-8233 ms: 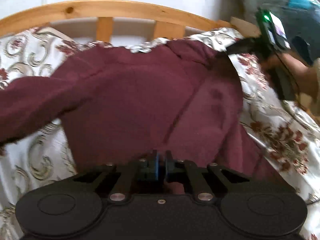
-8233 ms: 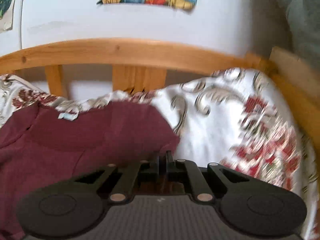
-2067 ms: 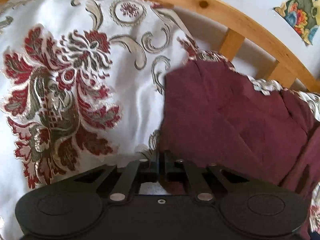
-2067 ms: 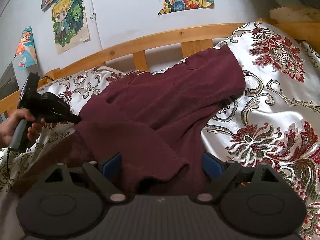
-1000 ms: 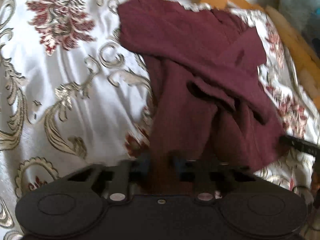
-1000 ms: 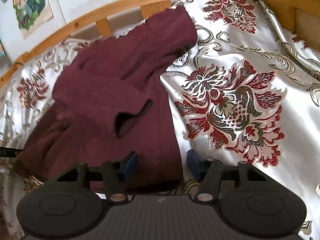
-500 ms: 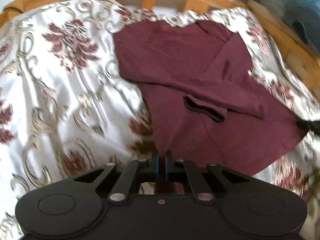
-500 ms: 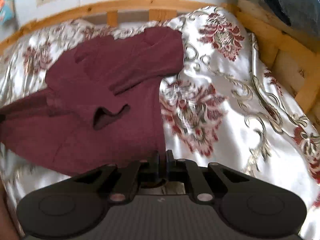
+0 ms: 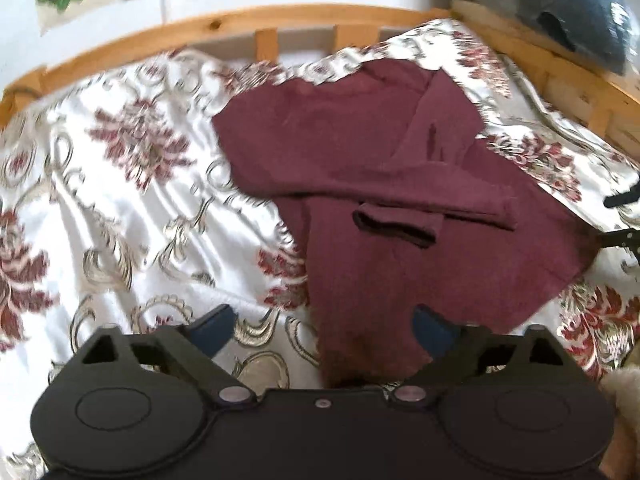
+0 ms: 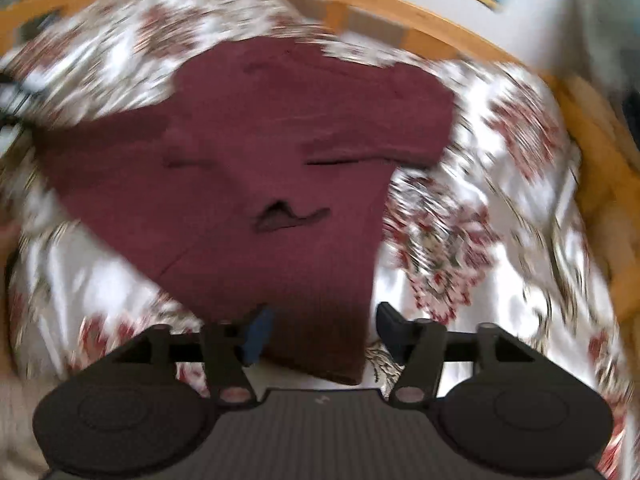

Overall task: Fold small clothes
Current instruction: 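Grasp the shirt hem with both tools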

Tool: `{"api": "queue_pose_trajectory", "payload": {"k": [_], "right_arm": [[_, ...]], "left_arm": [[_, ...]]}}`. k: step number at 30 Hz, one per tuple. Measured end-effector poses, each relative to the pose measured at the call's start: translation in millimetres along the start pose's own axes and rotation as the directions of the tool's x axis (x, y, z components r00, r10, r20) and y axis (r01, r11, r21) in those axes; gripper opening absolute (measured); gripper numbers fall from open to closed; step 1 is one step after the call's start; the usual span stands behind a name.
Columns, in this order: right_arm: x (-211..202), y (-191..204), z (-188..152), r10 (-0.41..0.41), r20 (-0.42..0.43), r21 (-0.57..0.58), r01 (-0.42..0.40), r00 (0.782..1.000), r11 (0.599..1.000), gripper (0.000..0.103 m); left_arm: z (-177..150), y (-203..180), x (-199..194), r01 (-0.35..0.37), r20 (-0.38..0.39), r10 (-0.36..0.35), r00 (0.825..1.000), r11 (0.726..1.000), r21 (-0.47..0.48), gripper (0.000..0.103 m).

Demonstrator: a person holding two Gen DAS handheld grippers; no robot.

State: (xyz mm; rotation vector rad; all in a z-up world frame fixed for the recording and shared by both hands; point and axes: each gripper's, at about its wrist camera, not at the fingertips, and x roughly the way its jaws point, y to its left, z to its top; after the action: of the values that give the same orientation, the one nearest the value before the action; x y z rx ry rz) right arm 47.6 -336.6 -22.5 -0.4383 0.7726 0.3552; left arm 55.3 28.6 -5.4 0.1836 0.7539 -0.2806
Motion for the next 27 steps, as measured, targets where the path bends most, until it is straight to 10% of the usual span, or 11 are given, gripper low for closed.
{"api": "queue_pose_trajectory", "payload": {"k": [12,19,27], "right_arm": [[44,78,-14,-0.113,-0.056,-0.423,0.079,0.992,0.903,0.083],[36,52,-2,-0.047,0.008,-0.276,0.047,0.999,0.96,0.015],[22,0,21,0.06,0.08,0.001,-0.06,0.995,0.998,0.01]], "left_arm": [[-20,-79,22,0.115,-0.003,-0.122,0.993,0.924,0.364,0.101],[-29,-90,45,0.096,-0.064,-0.075,0.995,0.897,0.432,0.096],[-34,-81,53,-0.001,-0.073,0.041,0.996,0.879,0.477,0.075]]}}
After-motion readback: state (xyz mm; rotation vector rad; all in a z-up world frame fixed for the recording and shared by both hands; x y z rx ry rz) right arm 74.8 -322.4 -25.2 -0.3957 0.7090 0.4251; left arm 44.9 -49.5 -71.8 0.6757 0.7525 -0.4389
